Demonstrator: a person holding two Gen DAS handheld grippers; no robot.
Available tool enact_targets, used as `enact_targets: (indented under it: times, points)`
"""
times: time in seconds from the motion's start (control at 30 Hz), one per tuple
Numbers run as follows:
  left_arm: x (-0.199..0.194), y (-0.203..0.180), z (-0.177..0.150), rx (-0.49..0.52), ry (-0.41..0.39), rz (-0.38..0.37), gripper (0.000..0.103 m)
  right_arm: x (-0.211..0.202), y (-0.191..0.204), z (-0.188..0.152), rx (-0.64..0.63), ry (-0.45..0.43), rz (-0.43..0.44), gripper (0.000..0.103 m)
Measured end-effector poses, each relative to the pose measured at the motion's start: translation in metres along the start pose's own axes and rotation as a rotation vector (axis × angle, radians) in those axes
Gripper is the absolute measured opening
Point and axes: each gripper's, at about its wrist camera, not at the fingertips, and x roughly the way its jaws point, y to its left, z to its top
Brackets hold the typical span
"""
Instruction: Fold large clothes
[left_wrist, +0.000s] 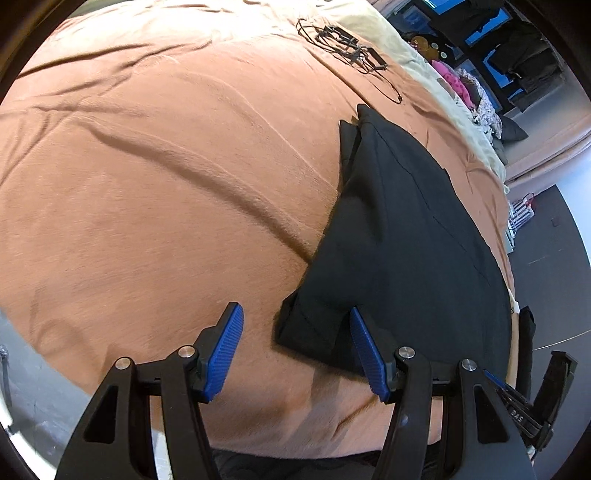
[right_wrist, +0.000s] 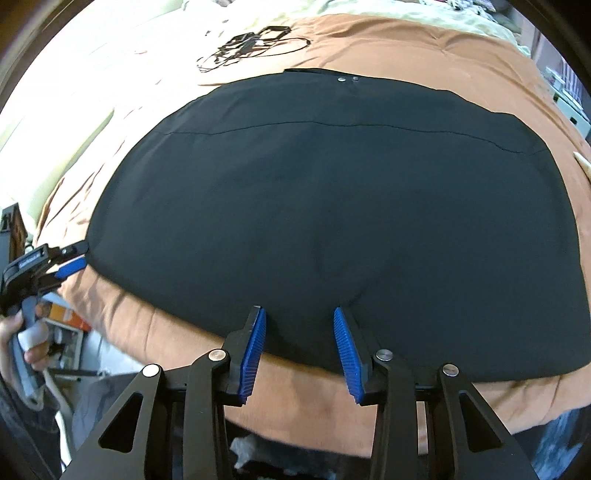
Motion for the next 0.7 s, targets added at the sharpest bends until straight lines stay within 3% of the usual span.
enact_targets:
  times: [0.2, 0.33, 0.7]
  points:
    - [0.008, -0.001, 0.006, -0.024, 0.021, -0.044, 0.061, 0.016, -0.014, 0.02, 0.051, 0.001, -0.012, 0.029]
    - [0.014, -0.001, 0.01, -0.051, 0.035, -0.071, 0.048, 0.036, -0.024, 0.042, 0.085, 0.014, -0.029, 0.014]
    - [0.014, -0.001, 0.01, -0.109, 0.024, -0.045, 0.039, 0.065, -0.046, 0.115, 0.153, -0.014, -0.002, 0.007]
